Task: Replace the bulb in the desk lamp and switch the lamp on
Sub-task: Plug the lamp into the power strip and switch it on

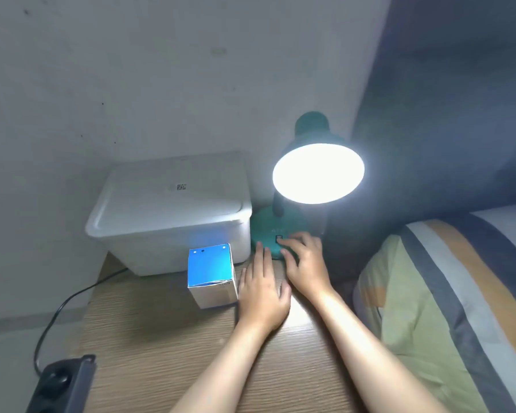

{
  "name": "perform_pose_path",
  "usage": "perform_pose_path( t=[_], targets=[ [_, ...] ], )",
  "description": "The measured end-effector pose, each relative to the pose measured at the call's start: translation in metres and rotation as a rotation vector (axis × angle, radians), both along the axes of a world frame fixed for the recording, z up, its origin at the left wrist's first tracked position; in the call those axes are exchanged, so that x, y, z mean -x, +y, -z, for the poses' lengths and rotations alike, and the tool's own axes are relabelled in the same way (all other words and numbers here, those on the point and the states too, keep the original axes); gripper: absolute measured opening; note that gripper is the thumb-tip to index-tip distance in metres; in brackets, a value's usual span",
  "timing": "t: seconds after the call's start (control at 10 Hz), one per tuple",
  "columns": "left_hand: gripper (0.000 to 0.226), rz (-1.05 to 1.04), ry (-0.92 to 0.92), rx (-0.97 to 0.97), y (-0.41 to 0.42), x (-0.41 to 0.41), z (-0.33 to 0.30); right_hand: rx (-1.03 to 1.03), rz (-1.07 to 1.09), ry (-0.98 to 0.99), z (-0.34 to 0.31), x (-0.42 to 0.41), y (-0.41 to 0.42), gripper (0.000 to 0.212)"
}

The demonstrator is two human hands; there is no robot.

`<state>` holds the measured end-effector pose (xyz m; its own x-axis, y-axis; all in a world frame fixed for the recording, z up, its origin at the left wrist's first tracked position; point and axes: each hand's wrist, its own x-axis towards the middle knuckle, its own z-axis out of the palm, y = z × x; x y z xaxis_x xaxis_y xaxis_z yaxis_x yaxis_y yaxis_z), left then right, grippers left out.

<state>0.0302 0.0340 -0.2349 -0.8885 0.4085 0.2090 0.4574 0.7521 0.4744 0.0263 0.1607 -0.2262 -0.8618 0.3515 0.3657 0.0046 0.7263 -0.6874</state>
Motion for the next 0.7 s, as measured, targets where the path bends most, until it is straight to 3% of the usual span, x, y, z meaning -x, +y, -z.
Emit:
perform_pose_path(
  t=[0.7],
  targets=[
    [0.072,-0.005,0.014,-0.002,0.0006,0.0002,0.0013,0.009,-0.018,-0.080,-0.0075,-0.0025,-0.0004,0.032]
  ],
)
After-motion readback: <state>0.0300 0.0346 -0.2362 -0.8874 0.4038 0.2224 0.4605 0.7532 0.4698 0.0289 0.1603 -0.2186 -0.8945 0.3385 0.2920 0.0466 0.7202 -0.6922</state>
